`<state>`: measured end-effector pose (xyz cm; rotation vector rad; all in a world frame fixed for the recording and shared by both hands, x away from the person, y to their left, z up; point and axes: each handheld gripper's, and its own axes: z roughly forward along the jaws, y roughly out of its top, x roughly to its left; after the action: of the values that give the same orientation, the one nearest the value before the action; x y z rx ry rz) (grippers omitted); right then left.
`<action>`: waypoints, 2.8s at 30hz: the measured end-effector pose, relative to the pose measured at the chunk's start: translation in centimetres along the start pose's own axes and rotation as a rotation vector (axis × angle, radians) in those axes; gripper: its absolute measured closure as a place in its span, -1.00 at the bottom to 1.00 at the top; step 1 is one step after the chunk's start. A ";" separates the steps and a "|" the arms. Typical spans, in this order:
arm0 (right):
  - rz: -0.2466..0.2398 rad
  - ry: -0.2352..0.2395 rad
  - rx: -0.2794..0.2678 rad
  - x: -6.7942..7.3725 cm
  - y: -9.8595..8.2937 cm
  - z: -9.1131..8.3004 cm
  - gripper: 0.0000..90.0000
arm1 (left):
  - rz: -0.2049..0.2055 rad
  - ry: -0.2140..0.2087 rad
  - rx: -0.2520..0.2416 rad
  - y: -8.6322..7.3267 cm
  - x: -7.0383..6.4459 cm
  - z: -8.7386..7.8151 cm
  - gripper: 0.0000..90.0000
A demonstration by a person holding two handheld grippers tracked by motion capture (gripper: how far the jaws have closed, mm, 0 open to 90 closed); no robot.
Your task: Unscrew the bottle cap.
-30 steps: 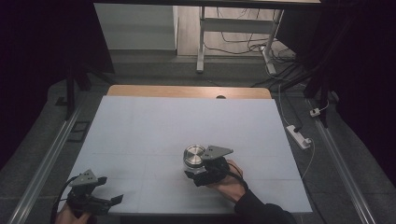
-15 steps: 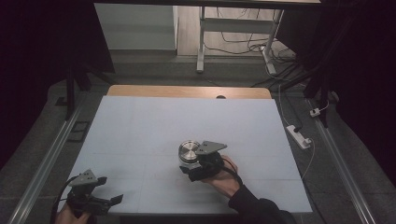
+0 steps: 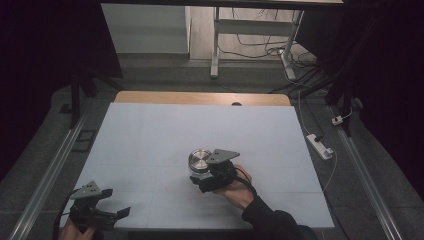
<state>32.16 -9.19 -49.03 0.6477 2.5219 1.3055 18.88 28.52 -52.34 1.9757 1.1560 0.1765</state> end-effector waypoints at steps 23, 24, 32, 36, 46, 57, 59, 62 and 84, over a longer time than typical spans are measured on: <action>-0.014 0.019 -0.012 0.3 0.1 -0.2 -0.68 | 0.134 -0.045 -0.079 3.1 -1.0 1.5 -1.00; -0.014 0.019 -0.012 0.3 0.1 -0.2 -0.68 | 0.140 -0.054 -0.083 3.3 -1.1 1.6 -1.00; -0.018 0.022 -0.011 0.4 0.1 -0.3 -0.68 | 0.178 -0.095 -0.095 5.3 -1.8 3.0 -1.00; -0.023 0.023 -0.014 0.4 0.1 -0.4 -0.68 | 0.189 -0.120 -0.098 6.5 -2.1 3.8 -1.00; -0.033 0.029 -0.016 0.5 0.1 -0.4 -0.68 | 0.254 -0.134 -0.068 9.6 -3.0 5.5 -1.00; -0.038 0.034 -0.014 0.6 0.1 -0.4 -0.68 | 0.341 -0.149 -0.050 12.3 -3.7 7.1 -1.00; -0.038 0.035 -0.013 0.6 0.1 -0.4 -0.68 | 0.352 -0.164 -0.048 12.8 -3.7 7.3 -1.00; -0.039 0.040 -0.014 0.6 0.1 -0.4 -0.68 | 0.363 -0.174 -0.047 13.3 -3.7 7.5 -1.00; -0.078 0.111 -0.017 0.6 -0.1 -0.6 -0.68 | 0.555 -0.412 -0.038 17.7 -5.3 10.4 -1.00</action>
<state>31.39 -9.36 -48.77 0.4810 2.5913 1.3694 32.60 14.07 -45.18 2.1268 0.3288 0.0676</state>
